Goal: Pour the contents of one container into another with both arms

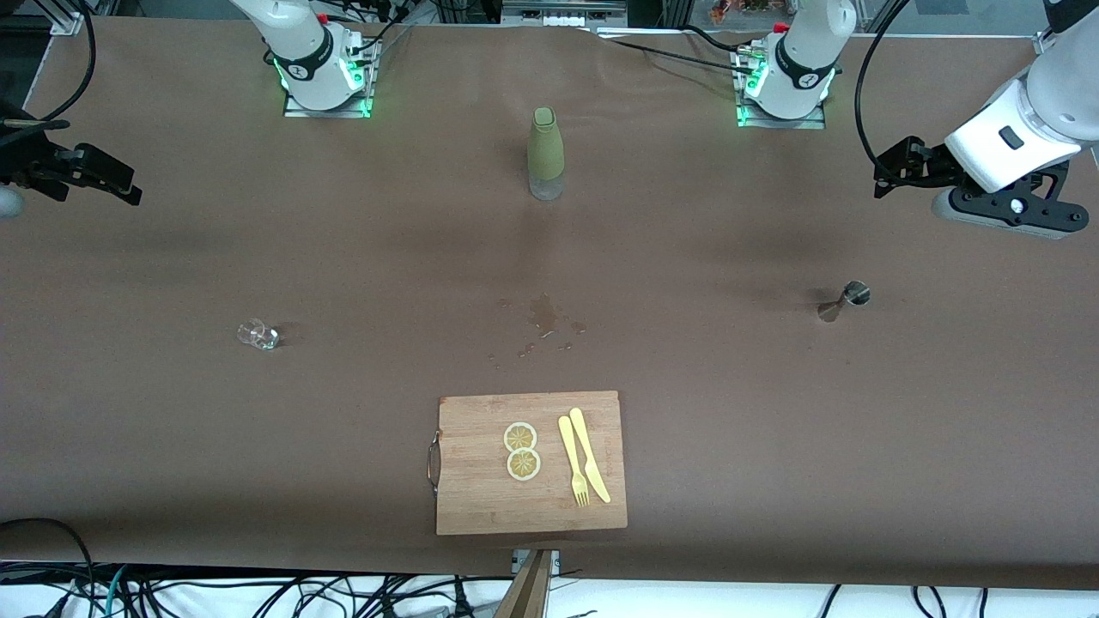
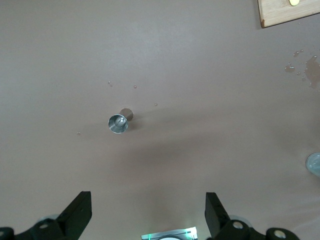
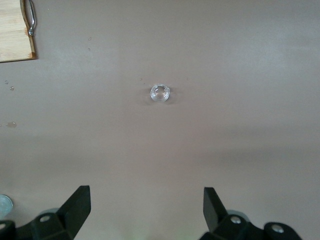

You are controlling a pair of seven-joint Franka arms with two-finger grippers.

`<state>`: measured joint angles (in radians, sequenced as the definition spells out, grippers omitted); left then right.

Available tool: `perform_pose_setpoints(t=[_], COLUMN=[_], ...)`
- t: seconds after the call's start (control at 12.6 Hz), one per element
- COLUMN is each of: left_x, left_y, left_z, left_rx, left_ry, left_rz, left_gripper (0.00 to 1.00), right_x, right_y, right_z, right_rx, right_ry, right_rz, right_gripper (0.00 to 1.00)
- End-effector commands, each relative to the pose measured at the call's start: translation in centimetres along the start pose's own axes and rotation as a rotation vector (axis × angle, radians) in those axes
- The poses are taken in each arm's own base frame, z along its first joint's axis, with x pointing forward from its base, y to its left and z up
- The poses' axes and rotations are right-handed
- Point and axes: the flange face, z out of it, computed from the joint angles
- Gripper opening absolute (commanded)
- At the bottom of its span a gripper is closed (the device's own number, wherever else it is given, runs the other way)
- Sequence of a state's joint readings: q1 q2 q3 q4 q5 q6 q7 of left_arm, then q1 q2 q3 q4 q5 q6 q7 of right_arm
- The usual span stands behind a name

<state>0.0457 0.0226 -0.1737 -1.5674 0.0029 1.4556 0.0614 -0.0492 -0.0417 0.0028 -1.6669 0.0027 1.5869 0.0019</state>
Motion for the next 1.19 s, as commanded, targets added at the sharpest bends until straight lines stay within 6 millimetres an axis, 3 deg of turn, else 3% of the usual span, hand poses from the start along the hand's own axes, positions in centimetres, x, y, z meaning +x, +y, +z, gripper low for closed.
perform_pose_setpoints(t=[0.0,0.24,0.56,1.11], left_x=[-0.5,-0.6,-1.0,-1.0], left_y=[0.0,0.3,2.5,2.3], left_z=[-0.6,-0.8,-1.2,-1.0], left_rx=[0.008,0.010,0.017,0.031], left_ry=[-0.009,-0.007,-0.006,-0.012], left_rz=[-0.010,-0.030,-0.032,-0.026], left_gripper=[1.00,1.00,1.00,1.00], right_x=[0.0,0.1,0.1,0.1], right_y=[0.0,-0.1,0.0,0.0], right_z=[-0.4,-0.6,-0.5,-0.5], right_rx=[0.013,0.013,0.013,0.013], right_ry=[0.006,0.011,0.009,0.009], right_rz=[0.015,0.012,0.013,0.013], right_gripper=[1.00,1.00,1.00,1.00])
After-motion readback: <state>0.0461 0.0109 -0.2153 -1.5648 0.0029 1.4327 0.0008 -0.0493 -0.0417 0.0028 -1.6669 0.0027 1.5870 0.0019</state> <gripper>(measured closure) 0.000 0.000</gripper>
